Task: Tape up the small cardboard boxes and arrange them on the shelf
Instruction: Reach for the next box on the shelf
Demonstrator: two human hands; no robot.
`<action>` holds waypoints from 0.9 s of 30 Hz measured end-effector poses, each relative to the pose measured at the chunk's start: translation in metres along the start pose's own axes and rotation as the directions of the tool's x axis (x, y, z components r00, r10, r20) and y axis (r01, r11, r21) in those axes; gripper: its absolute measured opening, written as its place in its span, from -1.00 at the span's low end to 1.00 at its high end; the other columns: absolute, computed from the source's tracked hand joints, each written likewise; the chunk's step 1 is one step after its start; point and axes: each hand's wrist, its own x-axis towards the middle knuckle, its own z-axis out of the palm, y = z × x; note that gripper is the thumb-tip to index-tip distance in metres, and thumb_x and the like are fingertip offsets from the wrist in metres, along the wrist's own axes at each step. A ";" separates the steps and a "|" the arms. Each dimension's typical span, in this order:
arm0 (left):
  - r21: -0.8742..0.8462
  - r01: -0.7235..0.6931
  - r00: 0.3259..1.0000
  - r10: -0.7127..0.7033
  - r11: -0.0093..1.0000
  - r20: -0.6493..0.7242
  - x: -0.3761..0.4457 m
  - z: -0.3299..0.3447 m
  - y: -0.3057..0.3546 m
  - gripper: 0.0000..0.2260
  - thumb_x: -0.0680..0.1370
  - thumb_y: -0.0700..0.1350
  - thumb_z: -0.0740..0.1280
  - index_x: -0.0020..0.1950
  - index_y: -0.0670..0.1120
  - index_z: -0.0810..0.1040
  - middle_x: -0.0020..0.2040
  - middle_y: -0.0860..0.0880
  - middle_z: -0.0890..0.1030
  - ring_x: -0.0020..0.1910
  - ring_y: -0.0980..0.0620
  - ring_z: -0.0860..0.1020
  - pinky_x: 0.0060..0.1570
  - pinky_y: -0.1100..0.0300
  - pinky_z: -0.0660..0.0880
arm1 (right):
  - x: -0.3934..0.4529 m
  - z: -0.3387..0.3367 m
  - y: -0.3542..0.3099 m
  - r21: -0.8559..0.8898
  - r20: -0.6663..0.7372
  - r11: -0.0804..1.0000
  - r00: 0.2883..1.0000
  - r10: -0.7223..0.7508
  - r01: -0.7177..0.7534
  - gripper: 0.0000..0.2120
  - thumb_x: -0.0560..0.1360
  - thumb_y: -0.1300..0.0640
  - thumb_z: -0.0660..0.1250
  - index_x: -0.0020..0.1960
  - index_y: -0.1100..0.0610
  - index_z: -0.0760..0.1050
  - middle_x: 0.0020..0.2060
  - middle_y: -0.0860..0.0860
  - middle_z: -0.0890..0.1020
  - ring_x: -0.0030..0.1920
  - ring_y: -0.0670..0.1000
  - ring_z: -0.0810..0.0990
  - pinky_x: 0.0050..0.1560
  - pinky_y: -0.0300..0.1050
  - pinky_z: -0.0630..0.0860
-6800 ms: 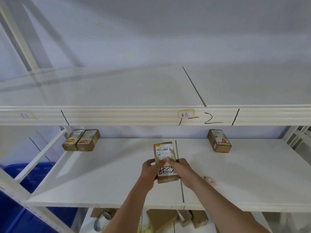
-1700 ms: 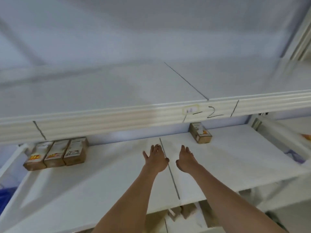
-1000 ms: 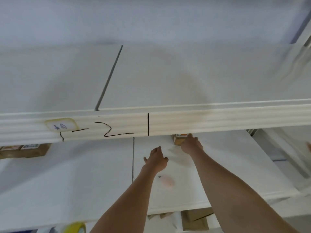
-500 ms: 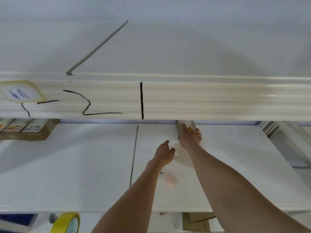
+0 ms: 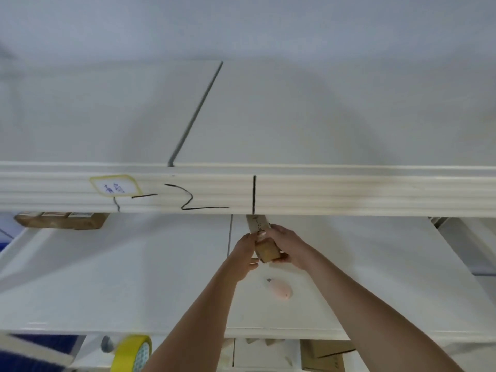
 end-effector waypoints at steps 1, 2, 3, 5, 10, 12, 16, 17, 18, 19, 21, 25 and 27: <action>-0.043 -0.013 0.999 0.015 0.999 0.037 -0.005 -0.008 0.000 -0.71 0.68 0.11 0.20 0.32 0.00 0.47 0.26 -0.10 0.57 0.20 -0.13 0.56 0.31 -0.07 0.49 | -0.004 0.007 0.002 0.049 0.051 0.999 0.999 -0.012 0.010 -0.61 0.50 -0.16 0.34 0.30 -0.11 0.52 0.12 0.11 0.65 0.02 0.11 0.69 -0.08 0.01 0.69; -0.090 -0.019 0.997 0.026 0.996 0.072 -0.011 -0.015 -0.001 -0.68 0.68 0.15 0.20 0.32 0.01 0.48 0.25 -0.12 0.58 0.21 -0.13 0.57 0.32 -0.09 0.49 | -0.007 0.015 0.004 0.105 0.092 0.994 0.995 -0.025 0.016 -0.65 0.50 -0.12 0.31 0.26 -0.09 0.56 0.11 0.13 0.67 0.02 0.13 0.70 -0.05 0.02 0.69; -0.126 -0.021 0.995 0.033 0.992 0.094 -0.016 -0.024 -0.001 -0.64 0.66 0.20 0.20 0.31 0.01 0.50 0.23 -0.14 0.59 0.22 -0.15 0.57 0.30 -0.10 0.50 | -0.011 0.022 0.007 0.156 0.122 0.988 0.992 -0.034 0.014 -0.66 0.49 -0.09 0.31 0.24 -0.05 0.57 0.10 0.15 0.68 0.04 0.14 0.70 -0.03 0.02 0.68; -0.169 -0.018 0.994 0.036 0.985 0.102 -0.025 -0.043 -0.005 -0.57 0.63 0.25 0.23 0.30 -0.03 0.56 0.20 -0.18 0.61 0.19 -0.19 0.60 0.26 -0.11 0.54 | -0.019 0.035 0.014 0.274 0.187 0.962 0.982 -0.032 -0.021 -0.60 0.46 -0.04 0.35 0.27 0.03 0.57 0.11 0.21 0.69 0.08 0.21 0.71 0.05 0.08 0.66; -0.197 -0.032 0.995 0.049 0.980 0.082 -0.034 -0.093 -0.017 -0.44 0.57 0.25 0.31 0.30 -0.20 0.59 0.20 -0.20 0.66 0.21 -0.21 0.62 0.27 -0.17 0.53 | -0.034 0.067 0.025 0.486 0.369 0.856 0.929 -0.019 -0.176 -0.54 0.44 0.11 0.33 0.31 0.24 0.50 0.24 0.34 0.57 0.15 0.37 0.62 0.28 0.35 0.50; -0.123 -0.068 0.995 0.076 0.990 0.063 -0.039 -0.104 -0.021 -0.44 0.51 0.23 0.40 0.27 -0.21 0.59 0.13 -0.16 0.70 0.14 -0.18 0.66 0.22 -0.11 0.58 | -0.039 0.081 0.020 0.394 0.303 0.911 0.953 -0.008 -0.118 -0.70 0.46 0.06 0.35 0.12 0.19 0.56 -0.04 0.21 0.64 -0.06 0.20 0.68 0.20 0.25 0.58; -0.095 -0.078 0.995 0.084 0.992 0.060 -0.043 -0.118 -0.026 -0.57 0.62 0.20 0.27 0.23 -0.13 0.59 0.08 -0.10 0.72 0.09 -0.10 0.68 0.08 0.04 0.63 | -0.048 0.111 0.010 0.181 0.150 0.983 0.988 -0.027 -0.001 -0.41 0.42 -0.23 0.52 0.29 0.11 0.54 0.09 0.21 0.68 0.10 0.21 0.70 0.14 0.10 0.65; -0.118 -0.064 0.996 0.070 0.991 0.051 -0.042 -0.121 -0.027 -0.57 0.67 0.17 0.18 0.28 -0.13 0.56 0.13 -0.12 0.69 0.13 -0.11 0.65 0.15 0.01 0.60 | -0.050 0.117 0.011 0.133 0.118 0.991 0.992 -0.034 0.018 -0.34 0.39 -0.27 0.53 0.33 0.09 0.50 0.13 0.14 0.69 0.12 0.17 0.69 0.17 0.11 0.64; -0.128 -0.049 0.998 0.054 0.991 0.038 -0.043 -0.124 -0.029 -0.58 0.70 0.15 0.13 0.33 -0.13 0.52 0.19 -0.13 0.66 0.18 -0.13 0.62 0.22 -0.04 0.57 | -0.052 0.121 0.014 0.108 0.089 0.994 0.995 -0.042 0.032 -0.33 0.39 -0.28 0.52 0.34 0.08 0.49 0.14 0.07 0.69 0.13 0.13 0.68 0.20 0.11 0.62; -0.124 -0.040 0.999 0.043 0.992 0.022 -0.043 -0.127 -0.031 -0.60 0.70 0.12 0.13 0.37 -0.12 0.48 0.22 -0.12 0.64 0.20 -0.13 0.61 0.24 -0.07 0.55 | -0.053 0.125 0.018 0.105 0.071 0.994 0.997 -0.043 0.036 -0.38 0.42 -0.27 0.50 0.33 0.08 0.50 0.13 0.04 0.69 0.13 0.10 0.68 0.22 0.12 0.61; -0.094 -0.044 0.999 0.044 0.995 -0.009 -0.044 -0.132 -0.038 -0.65 0.69 0.10 0.20 0.37 -0.09 0.43 0.19 -0.09 0.63 0.15 -0.09 0.61 0.08 0.01 0.60 | -0.055 0.132 0.026 0.139 0.050 0.990 0.999 -0.020 0.013 -0.50 0.50 -0.19 0.46 0.31 0.08 0.53 0.10 0.02 0.71 0.12 0.08 0.68 0.24 0.11 0.60; -0.011 -0.071 0.996 0.070 0.997 -0.057 -0.044 -0.128 -0.047 -0.76 0.66 0.06 0.28 0.24 -0.03 0.37 0.09 -0.04 0.61 0.01 -0.01 0.63 -0.22 0.20 0.57 | -0.059 0.143 0.035 0.160 -0.008 0.987 1.000 0.027 -0.025 -0.66 0.61 -0.09 0.35 0.24 0.13 0.55 0.05 0.06 0.71 0.08 0.08 0.68 0.16 0.04 0.63; -0.009 -0.070 0.994 0.069 0.998 -0.085 -0.043 -0.122 -0.052 -0.80 0.67 0.03 0.27 0.21 -0.03 0.39 0.06 -0.04 0.61 0.01 -0.02 0.63 -0.20 0.17 0.58 | -0.060 0.146 0.039 0.134 -0.043 0.991 0.998 0.034 -0.028 -0.69 0.62 -0.11 0.31 0.18 0.12 0.56 0.01 0.06 0.72 0.04 0.07 0.69 0.04 -0.03 0.64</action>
